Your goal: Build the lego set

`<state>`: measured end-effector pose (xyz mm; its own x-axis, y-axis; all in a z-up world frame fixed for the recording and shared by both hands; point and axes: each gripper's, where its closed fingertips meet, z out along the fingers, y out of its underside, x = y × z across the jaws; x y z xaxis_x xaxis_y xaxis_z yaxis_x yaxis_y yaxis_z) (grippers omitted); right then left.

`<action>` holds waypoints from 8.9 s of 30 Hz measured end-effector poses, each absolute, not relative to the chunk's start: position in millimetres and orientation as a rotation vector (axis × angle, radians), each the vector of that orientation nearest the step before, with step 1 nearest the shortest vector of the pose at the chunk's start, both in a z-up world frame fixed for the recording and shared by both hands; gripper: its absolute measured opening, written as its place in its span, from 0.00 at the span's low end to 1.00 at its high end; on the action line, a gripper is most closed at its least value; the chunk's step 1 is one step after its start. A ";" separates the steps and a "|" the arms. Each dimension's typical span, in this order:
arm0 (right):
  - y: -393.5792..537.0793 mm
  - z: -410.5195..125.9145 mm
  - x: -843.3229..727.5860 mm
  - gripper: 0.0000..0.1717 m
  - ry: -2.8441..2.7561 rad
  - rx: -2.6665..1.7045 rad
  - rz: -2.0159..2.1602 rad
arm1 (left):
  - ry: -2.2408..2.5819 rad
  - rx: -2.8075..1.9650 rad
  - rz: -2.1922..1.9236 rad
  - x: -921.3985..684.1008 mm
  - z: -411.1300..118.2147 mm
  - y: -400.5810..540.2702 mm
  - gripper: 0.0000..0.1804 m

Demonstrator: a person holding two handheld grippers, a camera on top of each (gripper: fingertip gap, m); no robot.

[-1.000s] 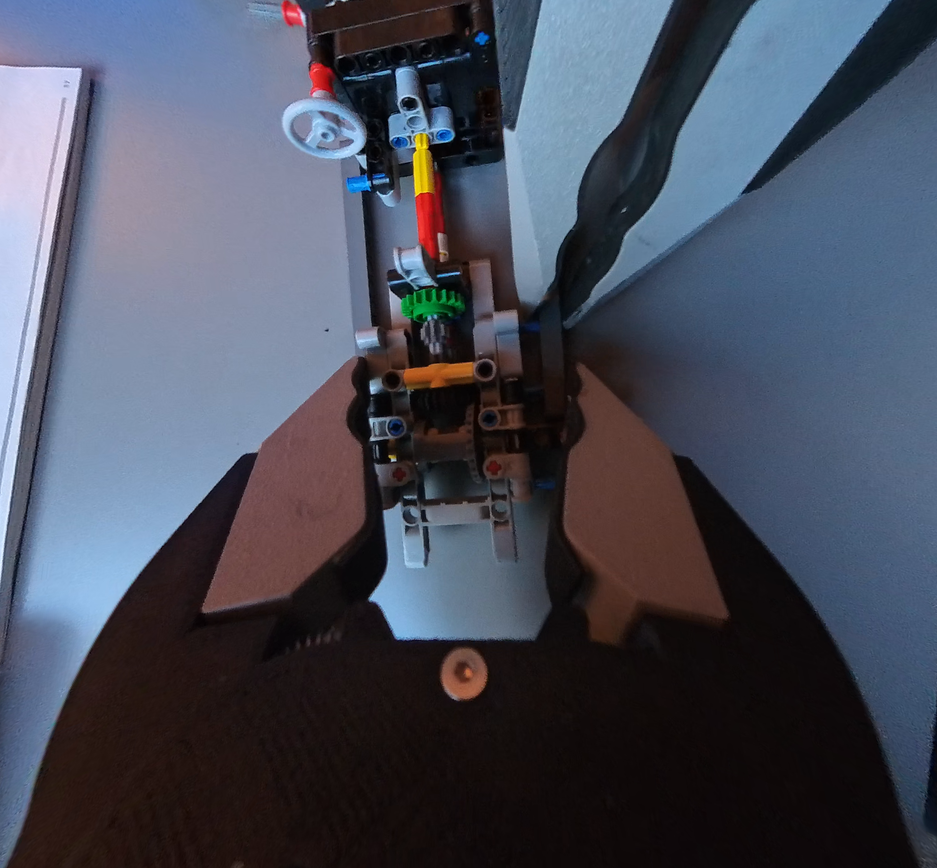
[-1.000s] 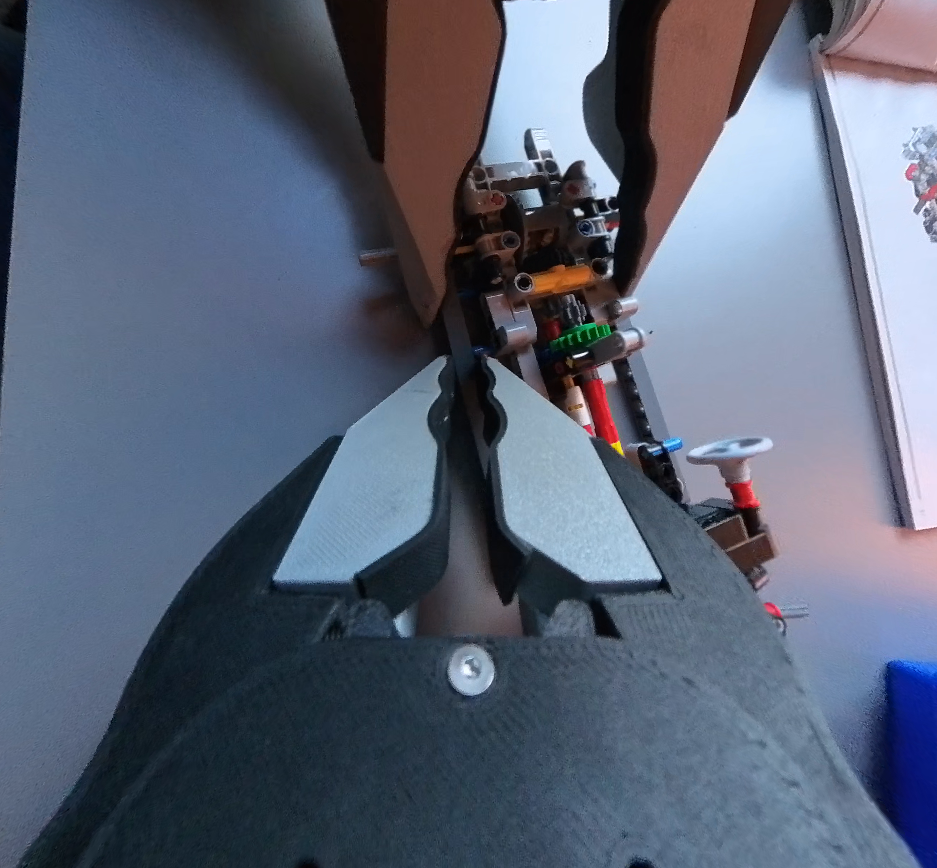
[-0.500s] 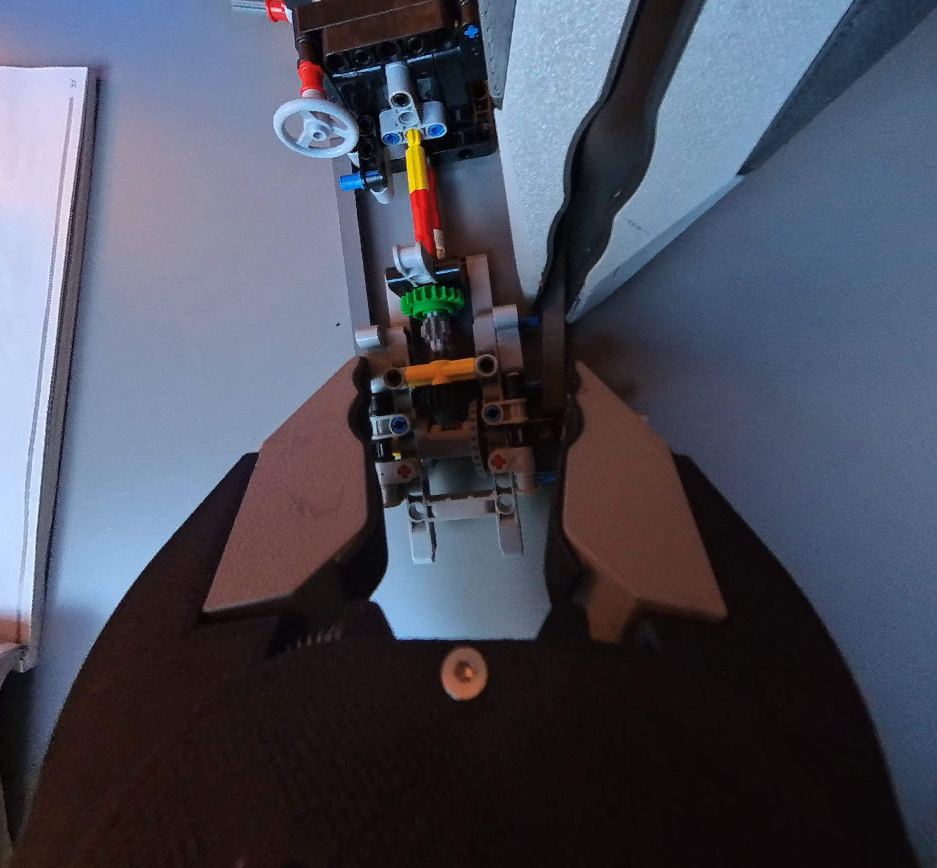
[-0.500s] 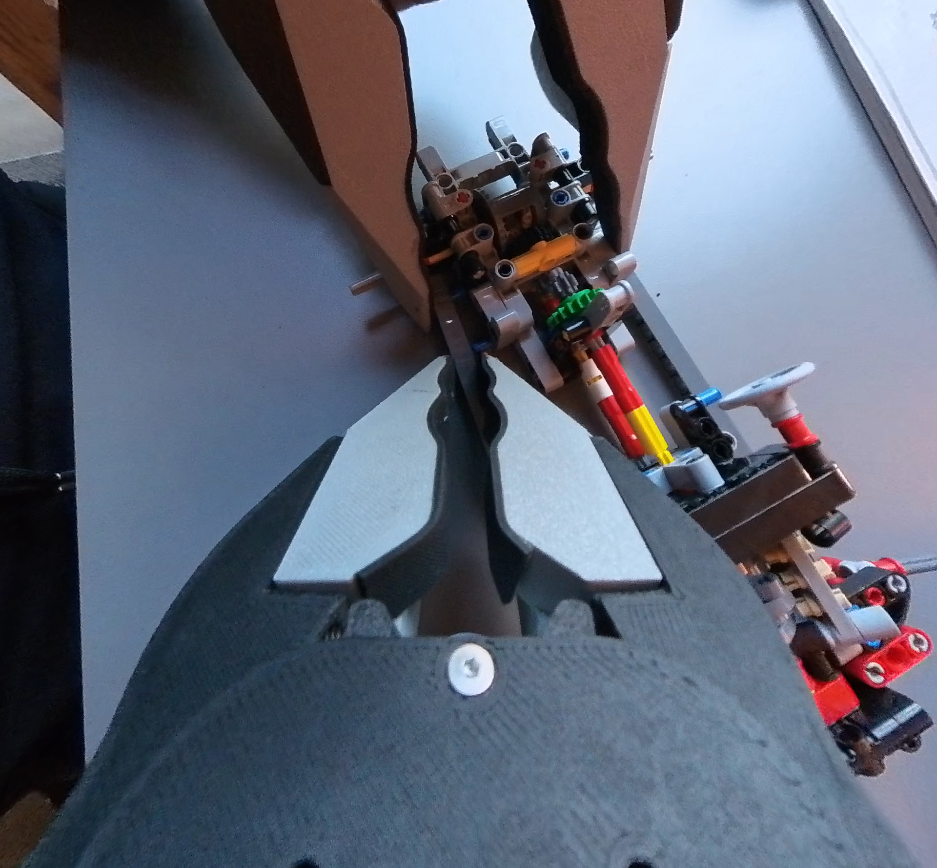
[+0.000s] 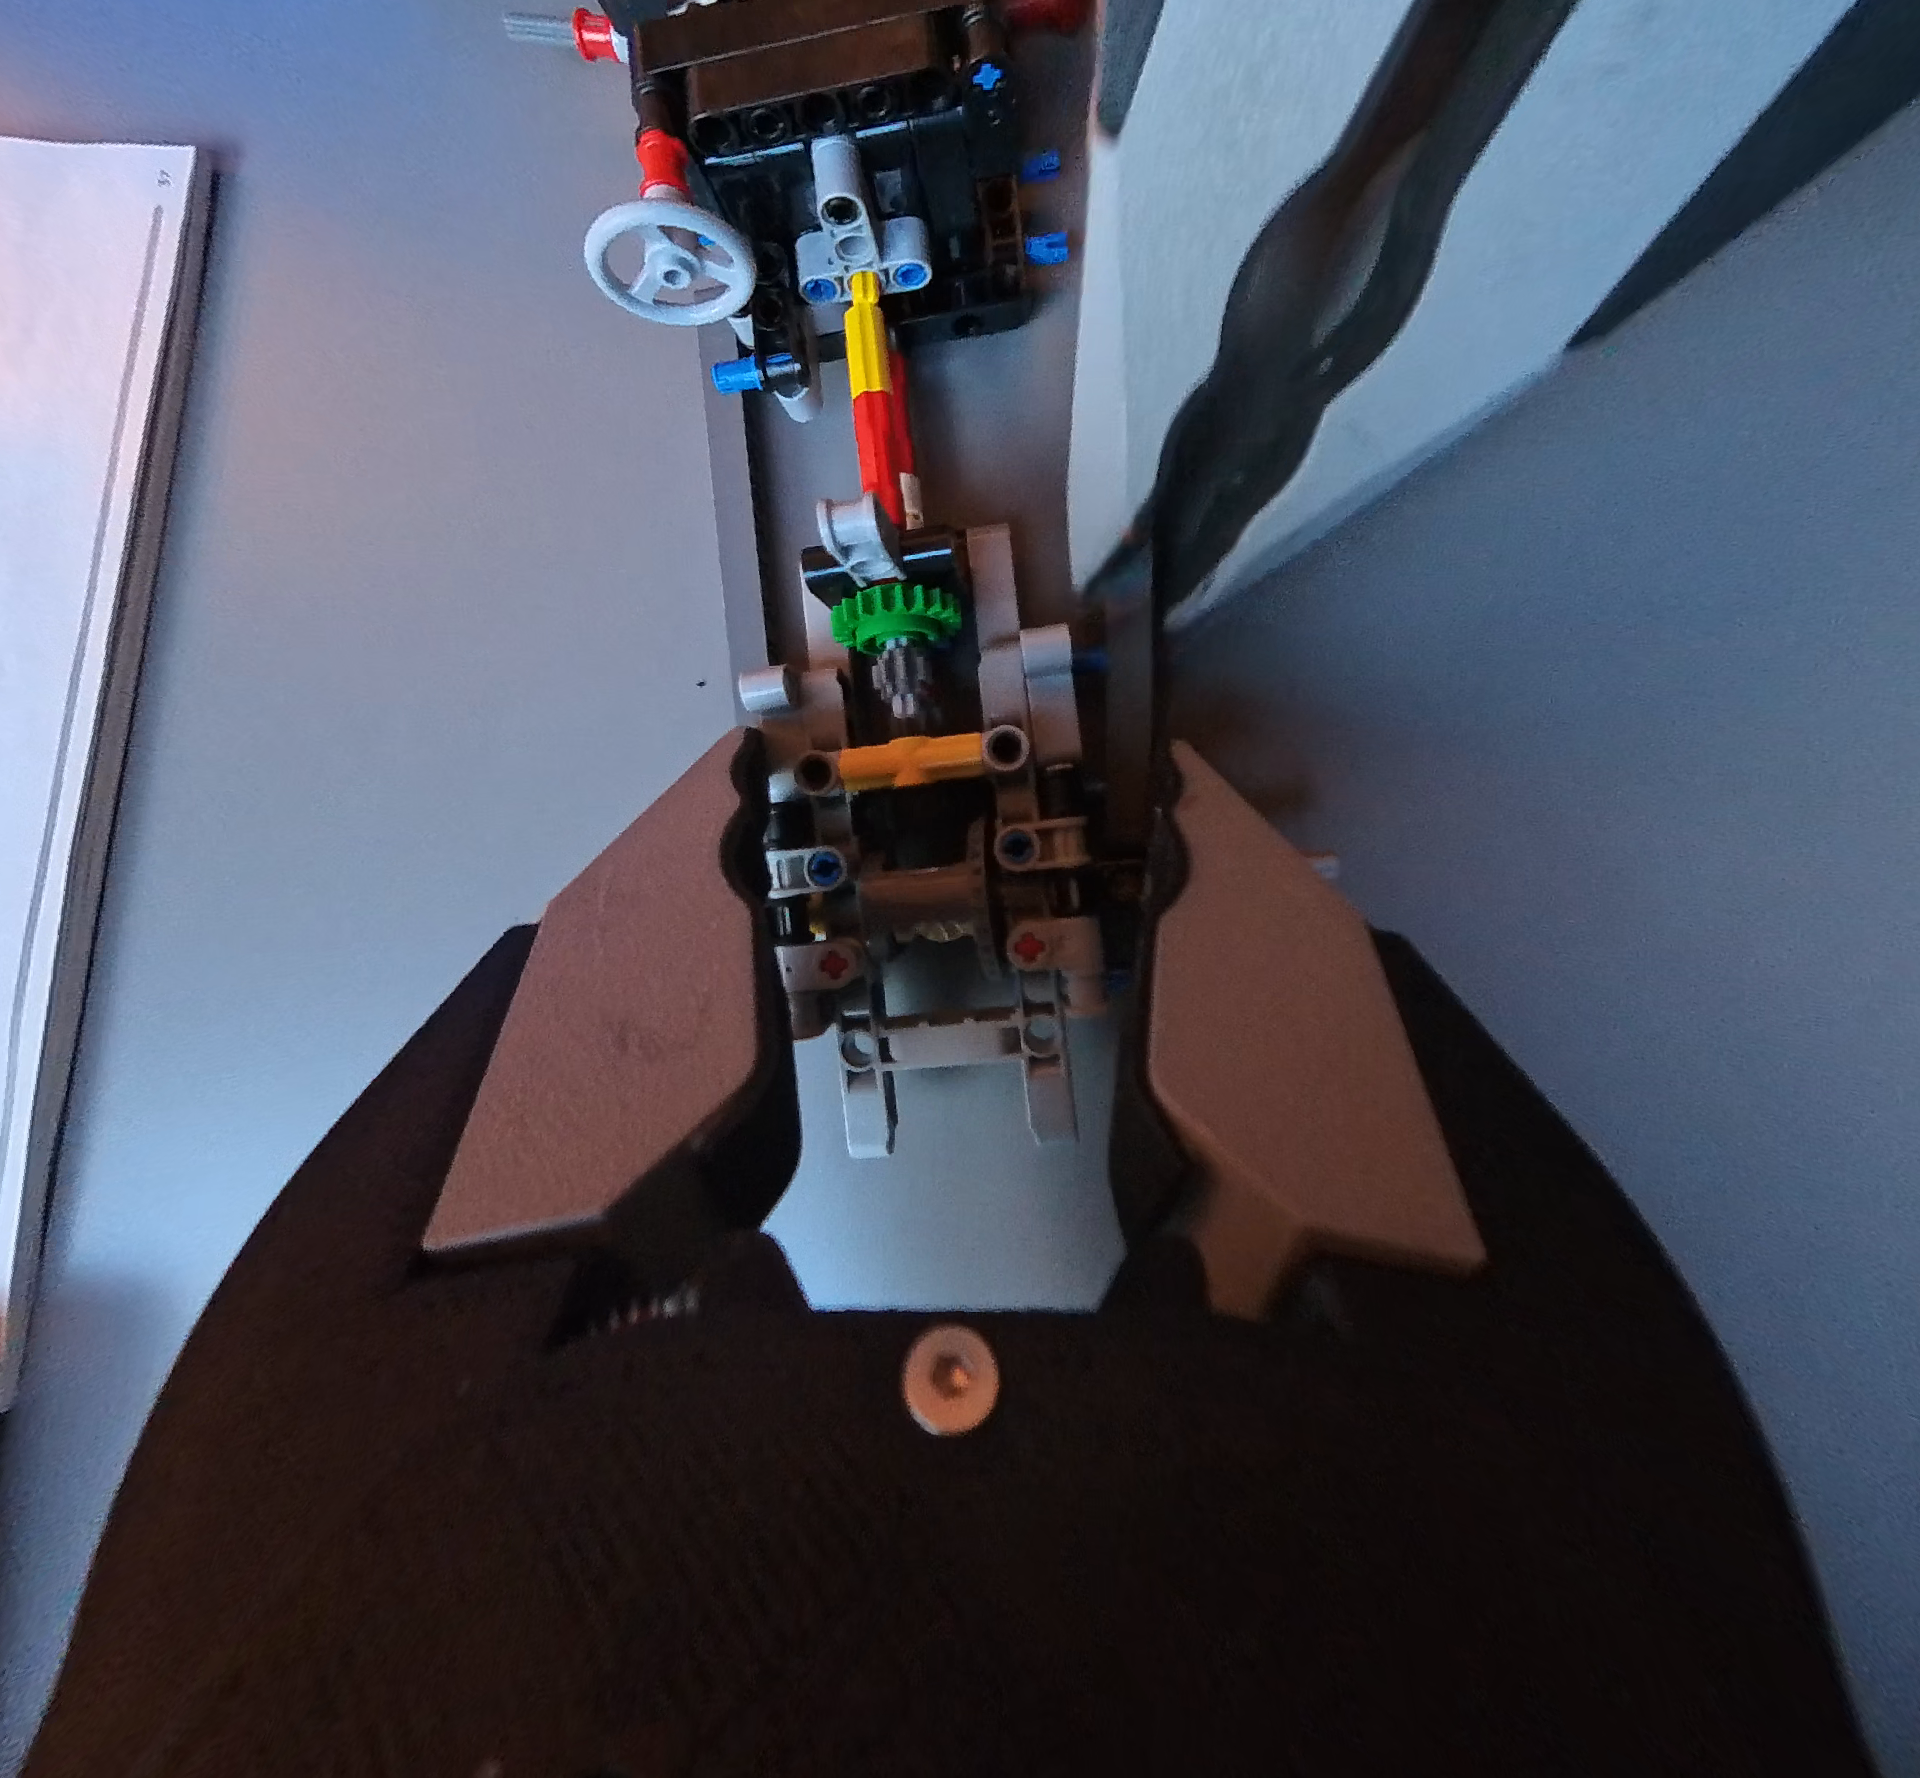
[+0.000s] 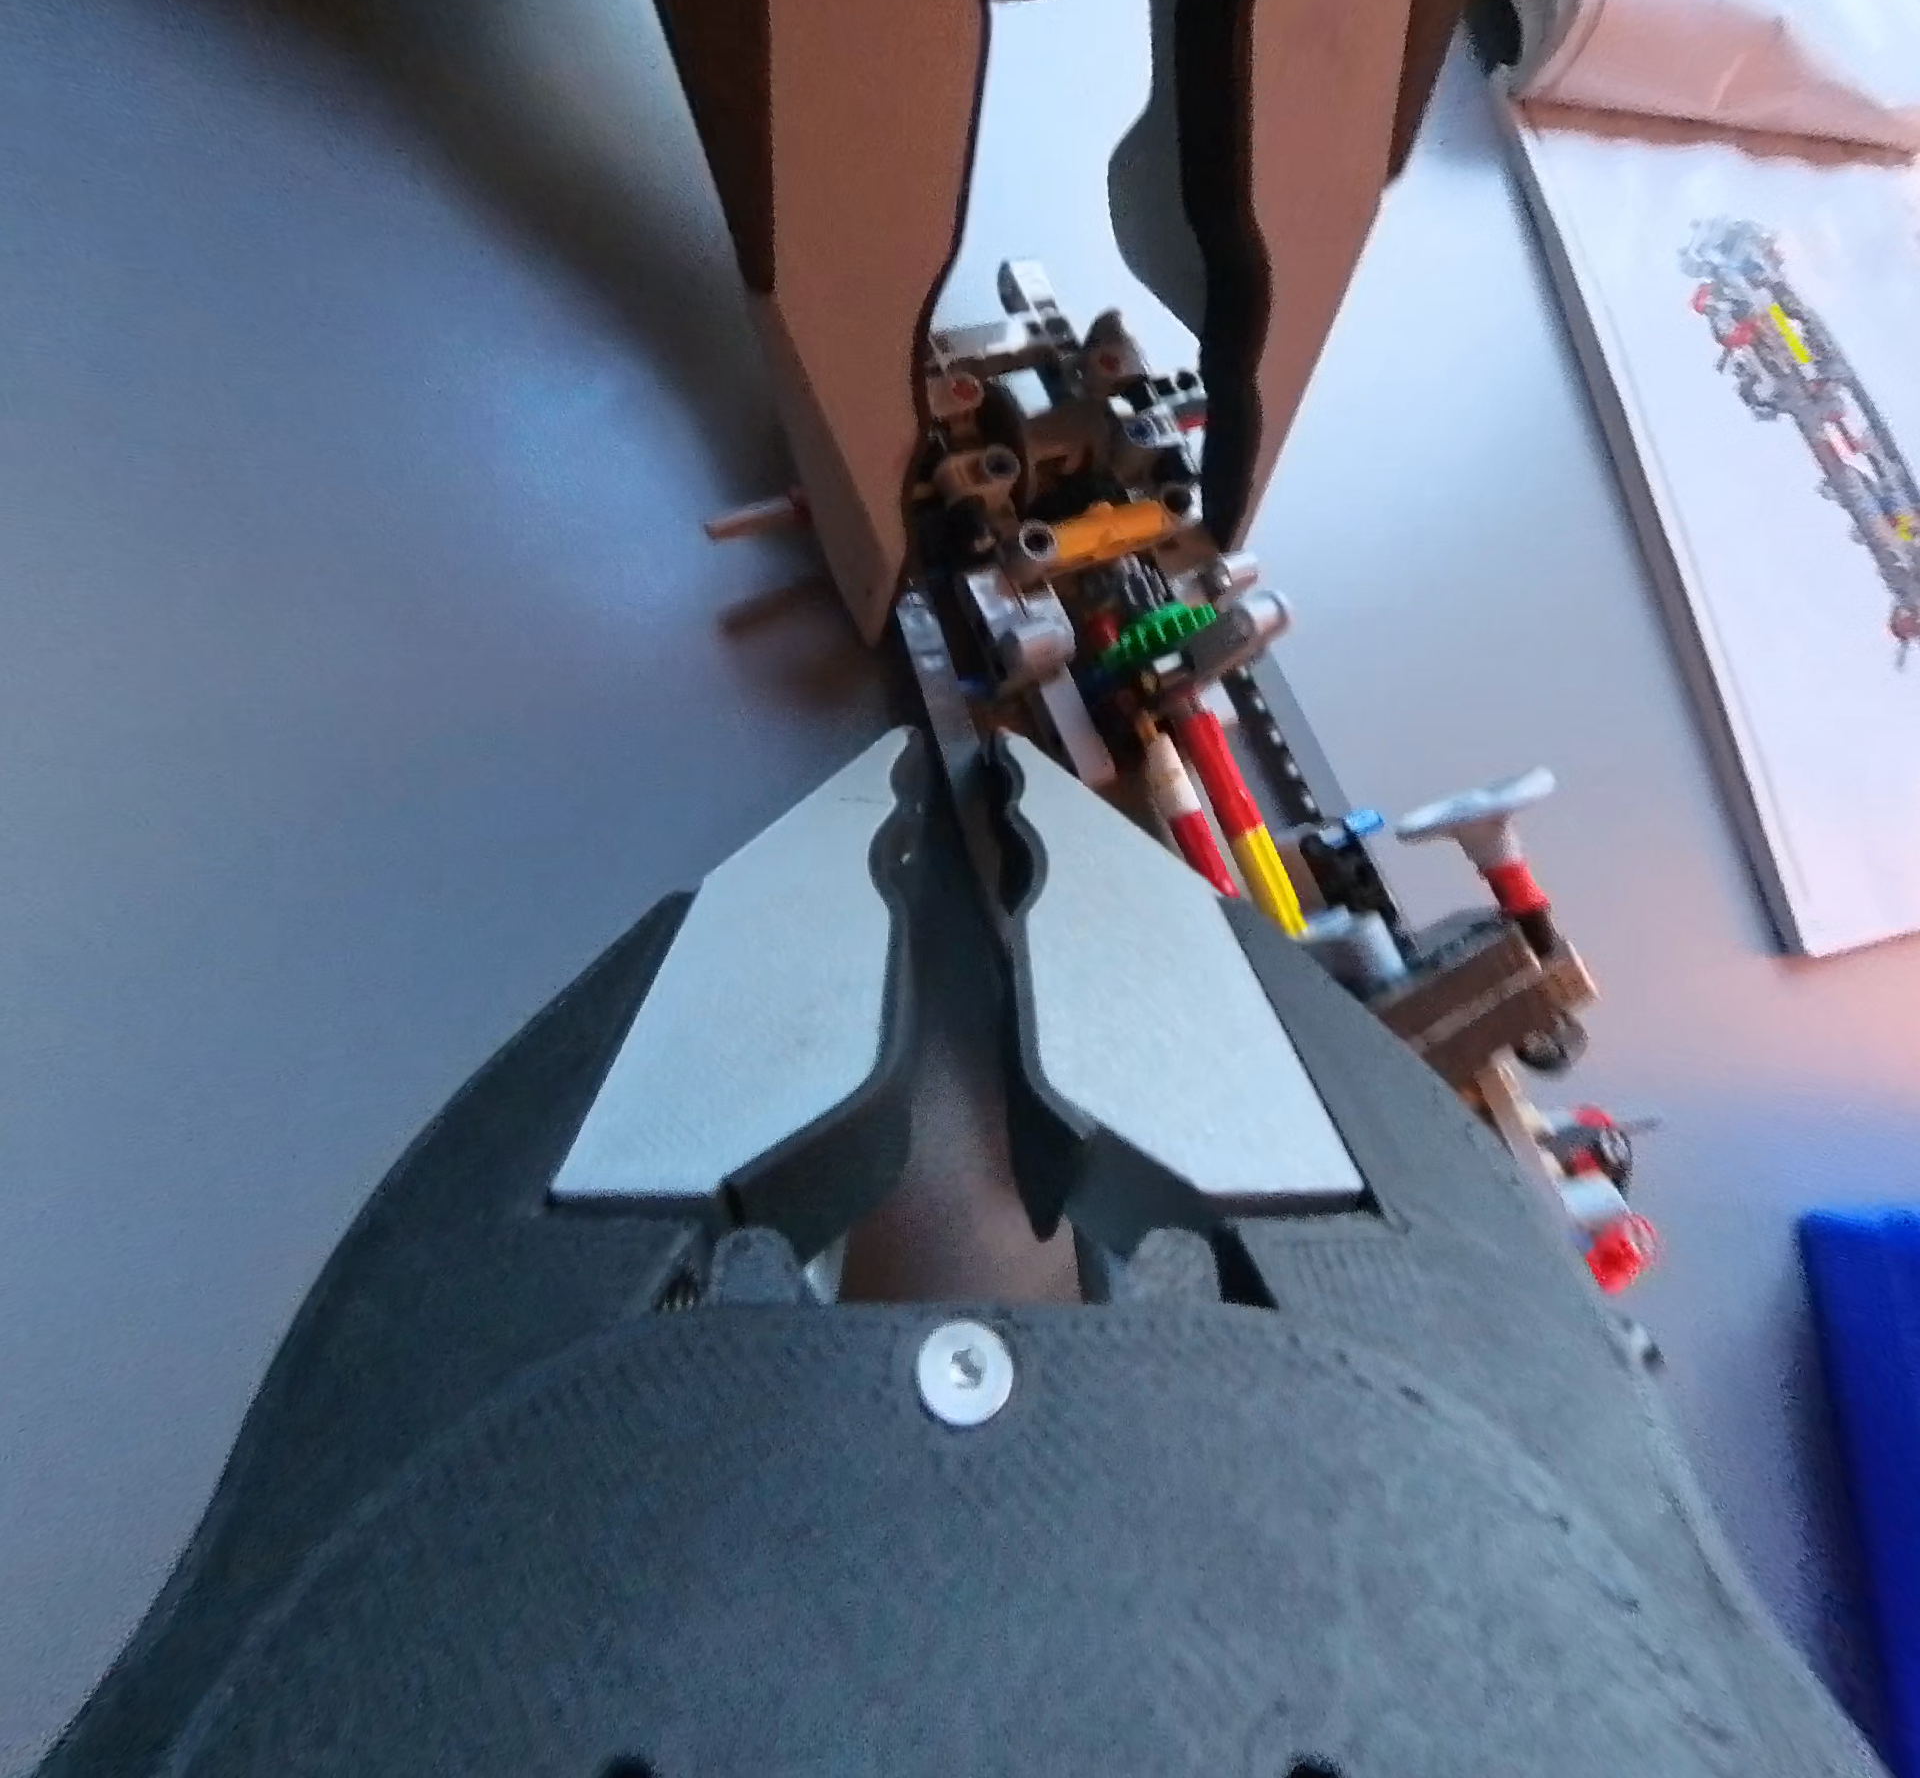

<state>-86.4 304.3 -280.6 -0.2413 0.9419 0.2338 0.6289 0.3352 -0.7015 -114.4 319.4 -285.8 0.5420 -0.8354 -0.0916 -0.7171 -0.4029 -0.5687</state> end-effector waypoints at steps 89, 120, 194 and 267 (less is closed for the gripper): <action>366.5 -287.7 -51.3 0.48 -2.293 -1.298 0.669 | 1.312 -2.106 -0.392 -118.2 -283.8 317.0 0.40; 370.7 -286.0 -53.8 0.46 -2.280 -1.282 0.612 | 1.306 -2.118 -0.394 -117.5 -284.3 317.7 0.40; 353.6 -291.7 -34.4 0.48 -2.336 -1.564 0.436 | 1.433 -1.970 -0.439 -108.6 -283.0 313.3 0.40; 353.0 -291.6 -44.2 0.43 -2.331 -1.560 0.550 | 1.386 -2.111 -0.299 -109.0 -284.3 313.3 0.39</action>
<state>-44.2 353.0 -291.6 -0.3764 0.9262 0.0216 0.8188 0.3435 -0.4600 -109.0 313.3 -284.3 0.4322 -0.8925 -0.1291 -0.7601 -0.2835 -0.5847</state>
